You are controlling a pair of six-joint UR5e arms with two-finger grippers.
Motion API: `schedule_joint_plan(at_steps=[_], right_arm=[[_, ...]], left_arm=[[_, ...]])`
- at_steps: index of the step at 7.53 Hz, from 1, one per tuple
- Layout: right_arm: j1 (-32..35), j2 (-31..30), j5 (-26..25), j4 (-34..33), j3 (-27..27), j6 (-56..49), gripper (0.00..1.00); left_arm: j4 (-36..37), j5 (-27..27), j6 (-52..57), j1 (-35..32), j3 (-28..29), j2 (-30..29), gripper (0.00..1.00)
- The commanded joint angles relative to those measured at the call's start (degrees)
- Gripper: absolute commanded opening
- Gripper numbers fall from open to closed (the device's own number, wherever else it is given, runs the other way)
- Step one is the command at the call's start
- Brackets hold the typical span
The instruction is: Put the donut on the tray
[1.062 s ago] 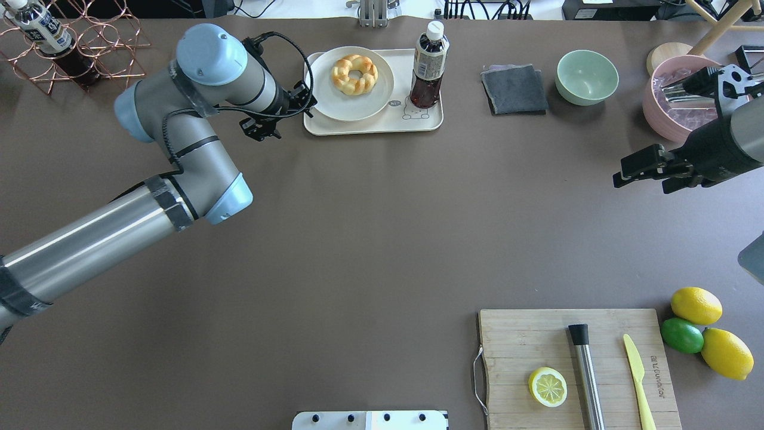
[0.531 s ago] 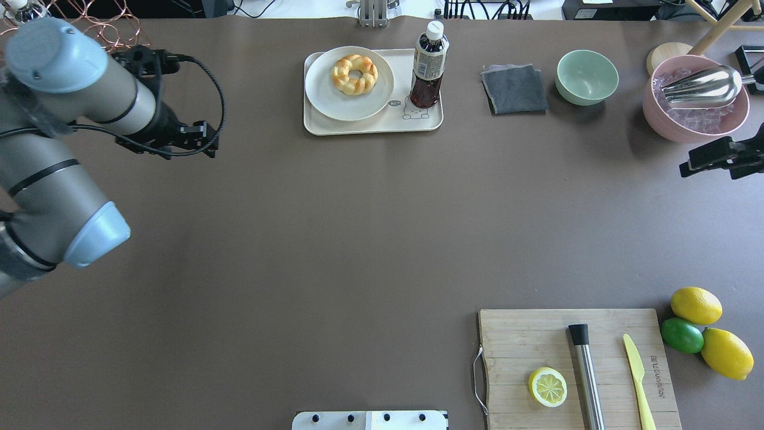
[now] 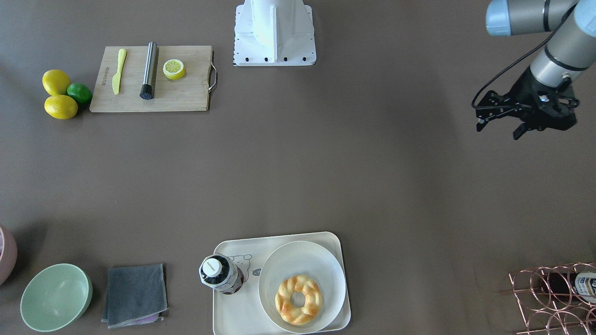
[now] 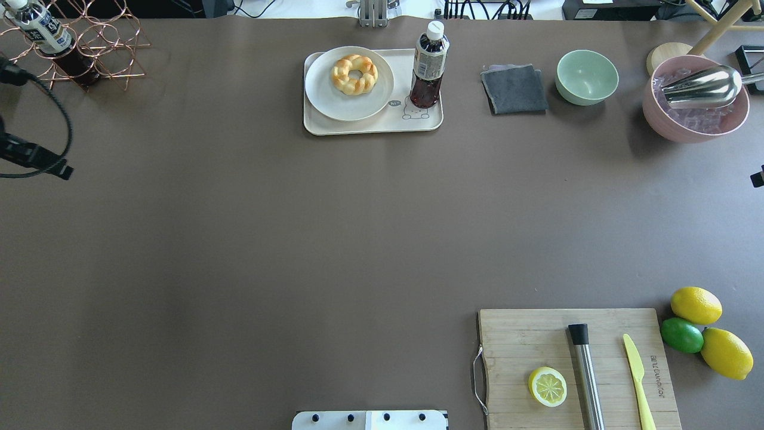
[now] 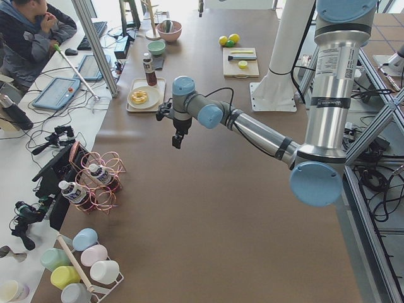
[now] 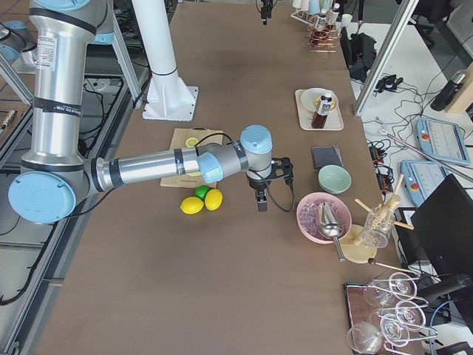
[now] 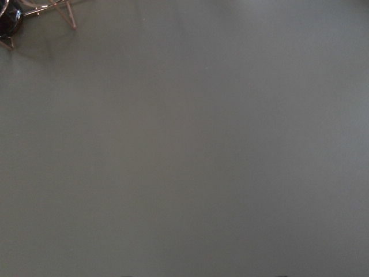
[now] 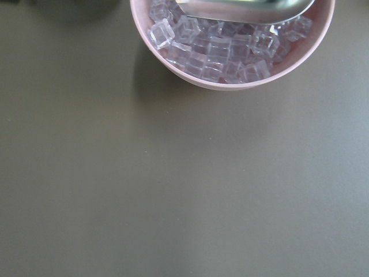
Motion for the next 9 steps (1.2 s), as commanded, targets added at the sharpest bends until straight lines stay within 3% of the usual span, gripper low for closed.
schedule_joint_plan(at_steps=[1, 3, 6, 9], right_arm=[[4.7, -3.9, 0.7, 0.0, -2.2, -9.6, 1.00], [9.9, -6.2, 4.3, -0.1, -2.6, -13.6, 1.00], [11.3, -7.3, 4.6, 0.0, -1.5, -13.6, 1.00], [11.5, -6.8, 4.0, 0.0, -1.2, -13.6, 1.00]], left_arm=[[-1.8, -8.1, 18.8, -15.2, -2.0, 14.4, 0.96], [-3.3, -8.2, 21.9, -17.7, -1.5, 18.7, 0.96], [-3.3, -8.2, 26.8, -21.1, 0.3, 22.8, 0.96], [-2.9, -8.1, 30.5, -23.6, 1.7, 22.4, 0.96]])
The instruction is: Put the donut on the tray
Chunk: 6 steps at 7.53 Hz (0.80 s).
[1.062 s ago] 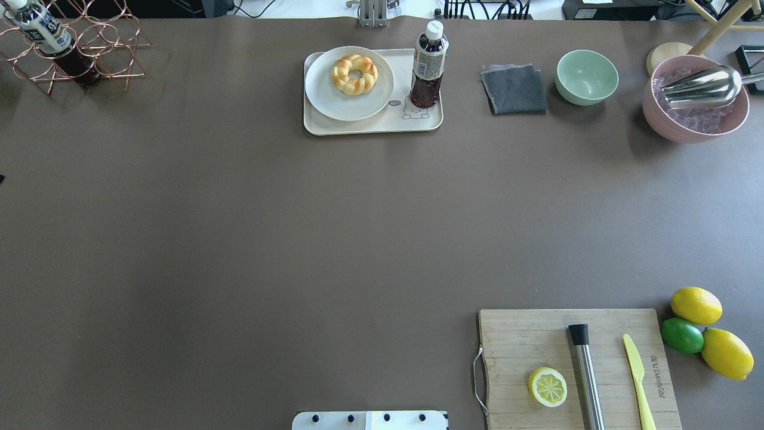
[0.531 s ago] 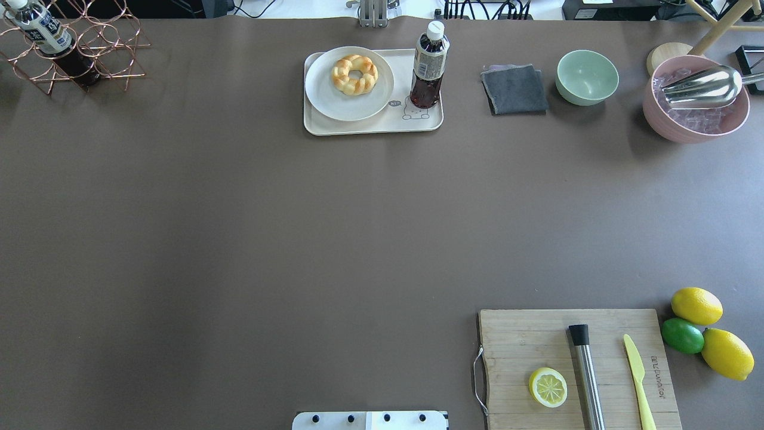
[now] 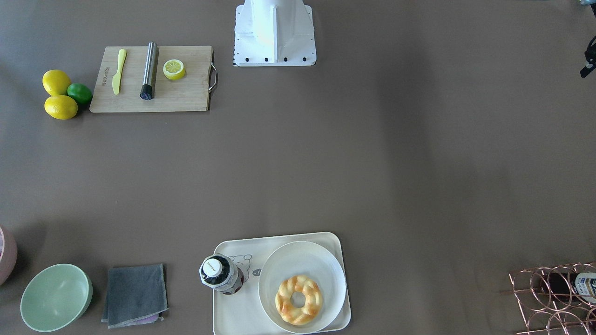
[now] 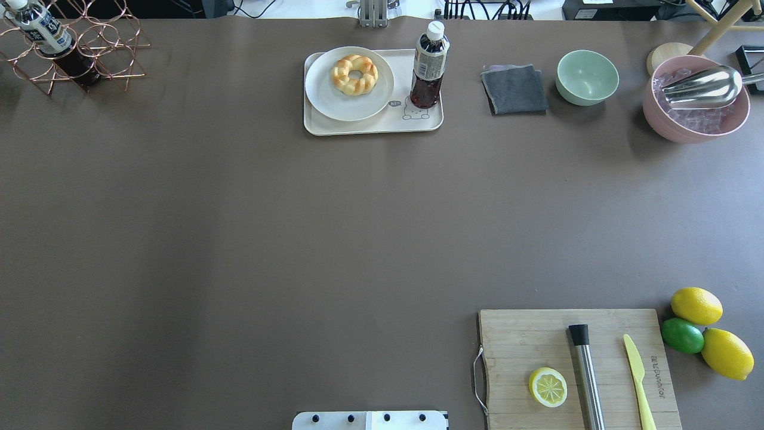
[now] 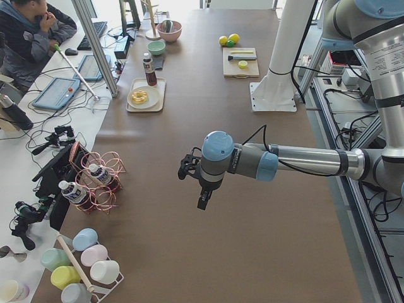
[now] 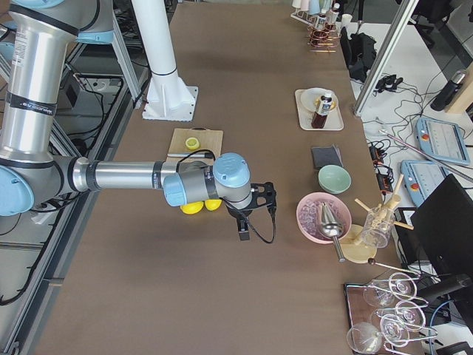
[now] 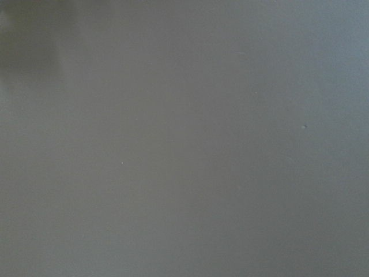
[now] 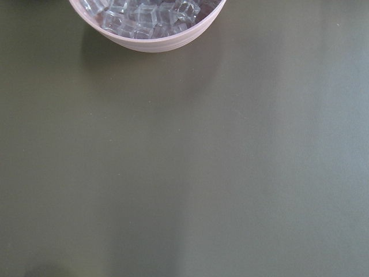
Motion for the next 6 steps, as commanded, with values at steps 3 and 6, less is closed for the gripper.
schedule_joint_plan(at_steps=[3, 6], right_arm=[[0.1, 0.4, -0.7, -0.1, 0.1, 0.0, 1.00], [0.2, 0.2, -0.6, -0.1, 0.1, 0.1, 1.00]], left_arm=[[0.3, 0.1, 3.5, -2.8, 0.4, -0.1, 0.97], [0.3, 0.1, 3.5, -2.8, 0.4, 0.0, 0.97]])
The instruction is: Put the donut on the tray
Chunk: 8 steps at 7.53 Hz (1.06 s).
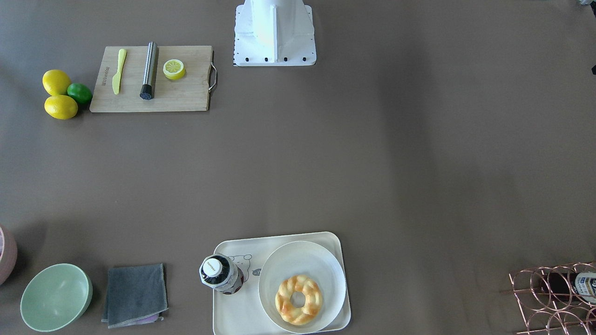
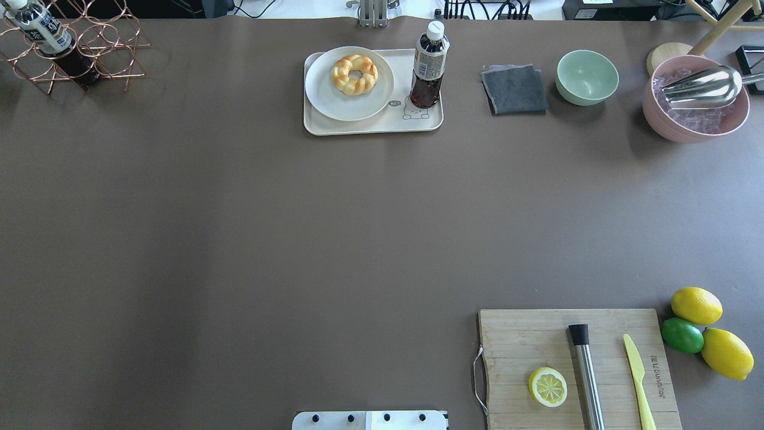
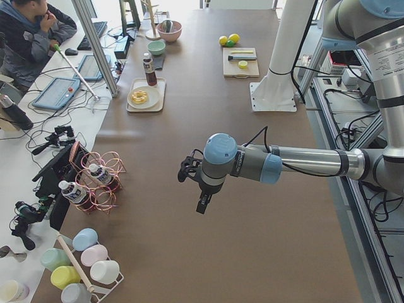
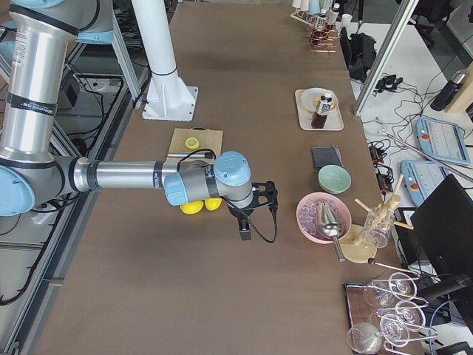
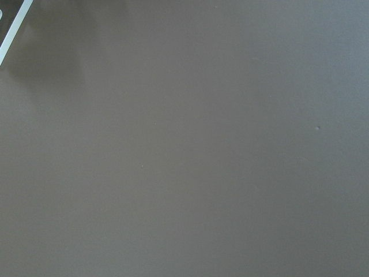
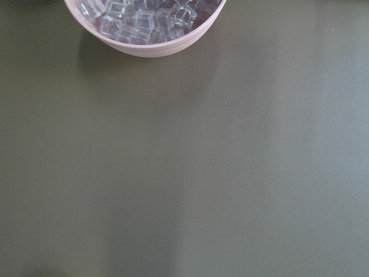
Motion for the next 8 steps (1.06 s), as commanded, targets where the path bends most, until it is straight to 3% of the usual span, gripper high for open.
schedule_joint_plan(at_steps=[1, 8], right_arm=[[0.0, -0.1, 0.1, 0.0, 0.0, 0.0, 1.00], [1.0, 0.0, 0.6, 0.0, 0.1, 0.0, 1.00]], left_arm=[[-0.1, -0.1, 0.0, -0.1, -0.1, 0.1, 0.97], [-2.9, -0.2, 0.0, -1.8, -0.7, 0.5, 0.97]])
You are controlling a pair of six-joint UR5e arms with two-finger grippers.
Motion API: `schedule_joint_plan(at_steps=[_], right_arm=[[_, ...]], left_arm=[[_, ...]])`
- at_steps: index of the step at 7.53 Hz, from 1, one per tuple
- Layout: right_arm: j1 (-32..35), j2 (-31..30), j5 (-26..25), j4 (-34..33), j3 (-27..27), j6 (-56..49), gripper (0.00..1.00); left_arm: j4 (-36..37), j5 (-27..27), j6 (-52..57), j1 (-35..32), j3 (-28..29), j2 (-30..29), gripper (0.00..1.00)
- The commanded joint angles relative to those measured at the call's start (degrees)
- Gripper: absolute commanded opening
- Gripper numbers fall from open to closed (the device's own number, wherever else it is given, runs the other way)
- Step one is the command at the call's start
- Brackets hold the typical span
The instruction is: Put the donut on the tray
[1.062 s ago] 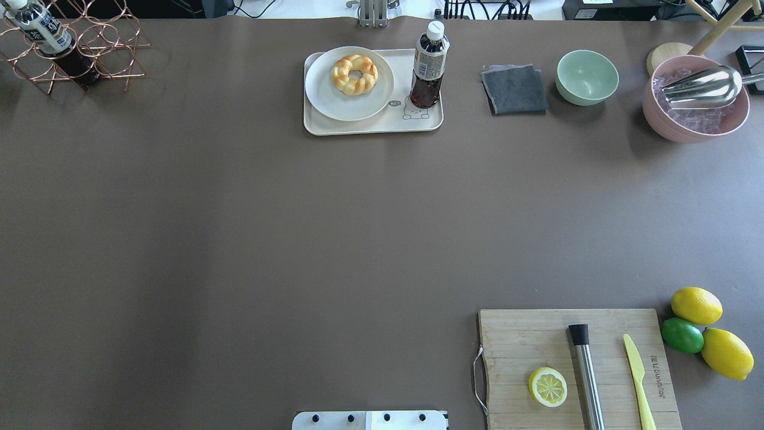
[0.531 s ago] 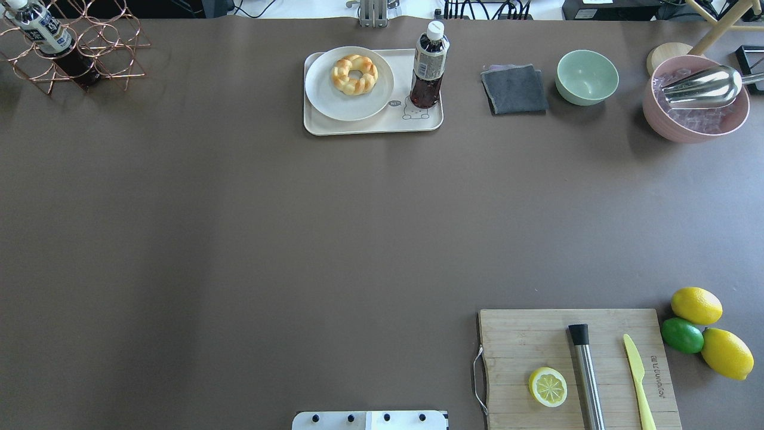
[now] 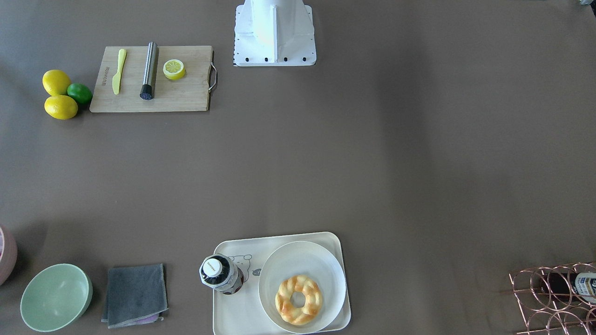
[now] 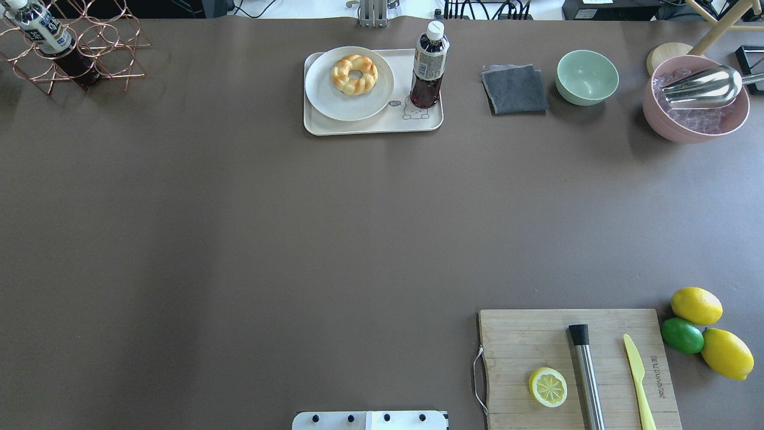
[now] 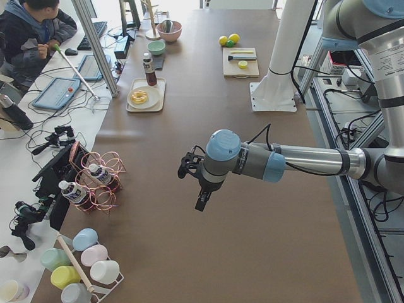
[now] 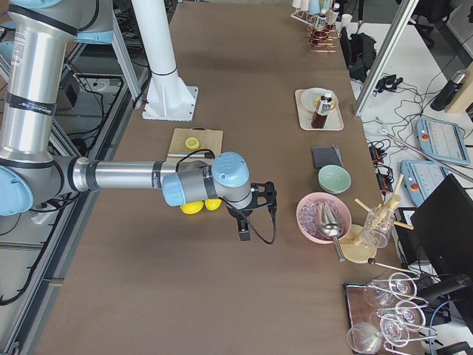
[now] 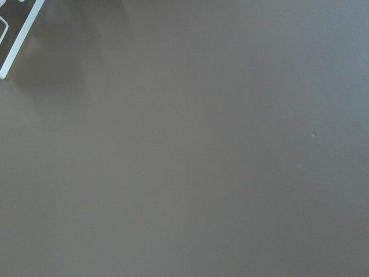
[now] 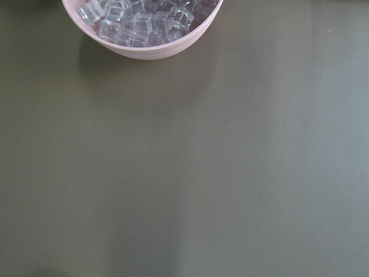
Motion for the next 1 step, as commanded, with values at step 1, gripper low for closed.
schedule_joint_plan(at_steps=[1], right_arm=[[0.2, 0.3, 0.0, 0.0, 0.0, 0.0, 1.00]], left_arm=[[-1.8, 0.0, 0.0, -0.5, 0.5, 0.2, 0.97]])
